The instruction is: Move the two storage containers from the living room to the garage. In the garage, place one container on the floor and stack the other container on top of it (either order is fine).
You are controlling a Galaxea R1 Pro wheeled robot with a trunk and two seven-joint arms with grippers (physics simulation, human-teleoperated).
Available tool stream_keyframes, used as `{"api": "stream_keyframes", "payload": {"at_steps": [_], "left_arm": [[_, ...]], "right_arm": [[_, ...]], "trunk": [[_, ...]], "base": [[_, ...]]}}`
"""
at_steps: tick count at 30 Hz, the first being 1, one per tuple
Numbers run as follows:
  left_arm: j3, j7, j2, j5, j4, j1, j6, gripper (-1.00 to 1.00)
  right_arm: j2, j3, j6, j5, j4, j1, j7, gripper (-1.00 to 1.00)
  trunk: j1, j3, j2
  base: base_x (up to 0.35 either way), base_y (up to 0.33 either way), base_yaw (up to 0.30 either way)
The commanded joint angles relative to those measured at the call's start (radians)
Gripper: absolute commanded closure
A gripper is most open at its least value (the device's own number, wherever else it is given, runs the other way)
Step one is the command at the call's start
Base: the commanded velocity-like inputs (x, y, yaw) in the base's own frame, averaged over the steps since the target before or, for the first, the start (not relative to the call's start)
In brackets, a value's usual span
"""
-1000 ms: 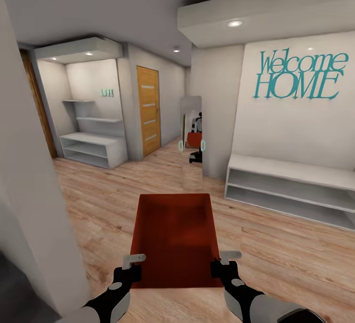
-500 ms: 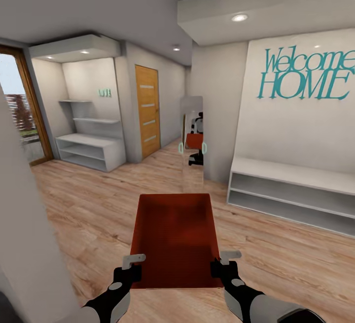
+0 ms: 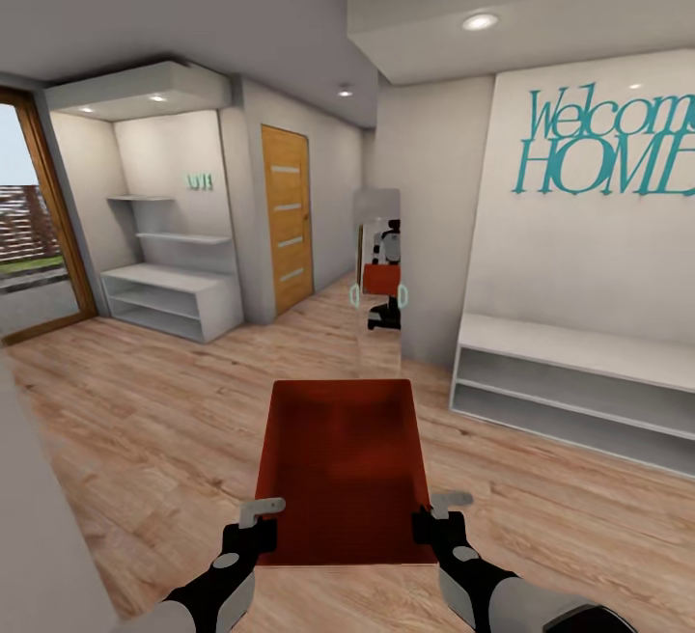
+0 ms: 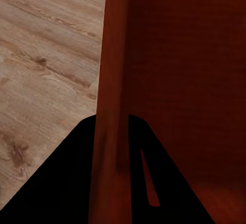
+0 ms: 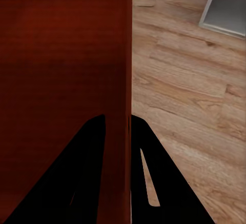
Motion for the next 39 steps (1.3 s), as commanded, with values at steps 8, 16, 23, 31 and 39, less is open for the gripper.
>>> {"api": "stream_keyframes", "payload": {"at_steps": [8, 16, 23, 31, 39], "left_arm": [[0.024, 0.011, 0.014, -0.005, -0.003, -0.001, -0.003, 1.0], [0.024, 0.011, 0.014, -0.005, -0.003, -0.001, -0.003, 1.0], [0.024, 0.011, 0.014, -0.005, -0.003, -0.001, -0.003, 1.0], [0.024, 0.011, 0.014, -0.005, -0.003, -0.001, -0.003, 1.0], [0.024, 0.011, 0.014, -0.005, -0.003, -0.001, -0.003, 1.0]], "right_arm": [[0.0, -0.068, 0.0, 0.013, 0.001, -0.001, 0.003, 1.0], [0.001, -0.068, 0.0, 0.013, 0.001, -0.001, 0.003, 1.0], [0.0, -0.068, 0.0, 0.013, 0.001, -0.001, 0.003, 1.0], [0.001, -0.068, 0.0, 0.013, 0.001, -0.001, 0.003, 1.0], [0.001, -0.068, 0.0, 0.013, 0.001, -0.001, 0.002, 1.0]], "trunk": [[0.001, -0.001, -0.001], [0.001, -0.001, -0.001], [0.001, -0.001, -0.001], [0.001, -0.001, -0.001], [0.001, -0.001, -0.001]], "base": [[0.321, 0.0, 0.0], [0.321, 0.0, 0.0], [0.321, 0.0, 0.0], [0.321, 0.0, 0.106], [0.321, 0.0, 0.296]]}}
